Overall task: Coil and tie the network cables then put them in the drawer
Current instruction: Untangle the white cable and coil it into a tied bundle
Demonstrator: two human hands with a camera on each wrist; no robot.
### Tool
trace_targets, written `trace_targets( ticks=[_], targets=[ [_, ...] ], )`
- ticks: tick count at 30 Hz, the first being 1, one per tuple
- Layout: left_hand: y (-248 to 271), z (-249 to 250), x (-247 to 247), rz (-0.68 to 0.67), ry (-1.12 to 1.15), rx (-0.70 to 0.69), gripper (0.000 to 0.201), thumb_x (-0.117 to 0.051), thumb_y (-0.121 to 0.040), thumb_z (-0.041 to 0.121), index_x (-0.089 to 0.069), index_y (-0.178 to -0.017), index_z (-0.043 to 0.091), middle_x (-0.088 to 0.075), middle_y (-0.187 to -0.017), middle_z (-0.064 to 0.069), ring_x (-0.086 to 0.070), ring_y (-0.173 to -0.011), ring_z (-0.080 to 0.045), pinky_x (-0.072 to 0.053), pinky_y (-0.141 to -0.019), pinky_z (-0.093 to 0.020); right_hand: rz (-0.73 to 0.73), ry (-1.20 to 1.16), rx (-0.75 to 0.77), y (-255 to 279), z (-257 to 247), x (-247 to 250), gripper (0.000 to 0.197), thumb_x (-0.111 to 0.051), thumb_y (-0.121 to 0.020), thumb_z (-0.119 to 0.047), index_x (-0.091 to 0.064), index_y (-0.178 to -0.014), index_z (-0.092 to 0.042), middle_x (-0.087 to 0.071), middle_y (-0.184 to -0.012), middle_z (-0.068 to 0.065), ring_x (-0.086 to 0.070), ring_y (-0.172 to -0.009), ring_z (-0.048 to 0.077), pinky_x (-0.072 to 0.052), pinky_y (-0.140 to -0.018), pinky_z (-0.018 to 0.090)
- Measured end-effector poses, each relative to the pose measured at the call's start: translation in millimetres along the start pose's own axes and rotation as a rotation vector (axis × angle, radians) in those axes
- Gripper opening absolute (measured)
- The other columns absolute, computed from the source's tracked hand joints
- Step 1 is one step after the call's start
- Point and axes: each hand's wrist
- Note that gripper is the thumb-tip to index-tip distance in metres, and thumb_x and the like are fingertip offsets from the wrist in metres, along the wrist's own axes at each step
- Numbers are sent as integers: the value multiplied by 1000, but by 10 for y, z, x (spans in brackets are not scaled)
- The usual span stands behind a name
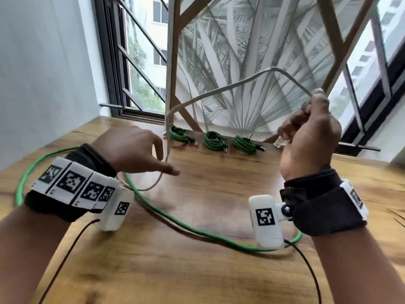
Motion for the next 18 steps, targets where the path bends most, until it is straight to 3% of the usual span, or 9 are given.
trace_targets(
  ticks=[3, 5, 7, 9, 11, 13, 16, 18],
  targets=[
    [17, 11, -74, -210, -109, -26, 59, -70, -60, 93, -75, -83, 38, -72, -76, 18, -62, -77, 1, -46, -63, -26, 10, 11, -1, -12, -9, 8, 42, -50, -108, -27, -41, -67, -21, -28, -60, 0, -23, -52, 17, -23, -47, 30],
    [10, -1, -86, -281, -103, -91, 43, -73, -75, 78, -76, -80, 36, -72, -67, 21, -62, -67, 6, -53, -67, -27, 18, 15, -1, -25, -9, 16, 41, -51, -107, -27, -42, -67, -21, -28, -60, 0, -24, -52, 18, -22, -48, 31],
    [7, 1, -58, -255, -36, -148, 35, -68, -92, 62, -76, -79, 30, -73, -65, 22, -61, -57, 6, -53, -67, -26, 16, 21, -3, -28, 7, 18, 42, -51, -107, -26, -41, -67, -21, -28, -59, 0, -24, -51, 18, -22, -47, 30],
    [-8, 29, -32, -138, 213, -177, 36, -61, -101, 50, -75, -80, 25, -74, -64, 15, -64, -56, 0, -47, -62, -24, 14, 28, -11, -30, 30, 17, 43, -50, -107, -26, -40, -66, -21, -28, -58, 0, -24, -51, 18, -23, -46, 28],
    [-4, 76, 30, 49, 666, -179, 39, -54, -107, 42, -70, -82, 16, -68, -57, 6, -61, -54, -11, -46, -59, -28, 9, 33, -23, -37, 48, 16, 43, -50, -108, -26, -40, -66, -21, -28, -58, 0, -23, -51, 18, -21, -45, 27],
    [28, 116, 131, 209, 1130, -160, 40, -47, -111, 34, -61, -83, 10, -54, -51, 5, -53, -50, -13, -47, -54, -31, 3, 46, -36, -45, 59, 18, 44, -49, -108, -26, -40, -65, -21, -29, -56, -2, -23, -50, 17, -20, -45, 27],
    [94, 154, 263, 351, 1538, -112, 37, -44, -112, 29, -54, -80, 16, -40, -60, 1, -46, -46, -11, -59, -55, -32, -19, 99, -53, -47, 93, 31, 45, -49, -108, -26, -40, -64, -21, -31, -52, -4, -27, -45, 14, -23, -43, 23],
    [104, 150, 304, 385, 1710, -74, 38, -42, -111, 27, -49, -74, 20, -31, -58, 2, -40, -45, -11, -60, -56, -33, -59, 187, -68, -37, 142, 38, 45, -50, -108, -28, -41, -64, -20, -34, -48, -7, -30, -43, 13, -26, -42, 23]
  ],
)
Point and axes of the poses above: each hand's wrist, its own y-axis away from the middle knuckle, its own x-axis out of the back of the hand, z = x × y
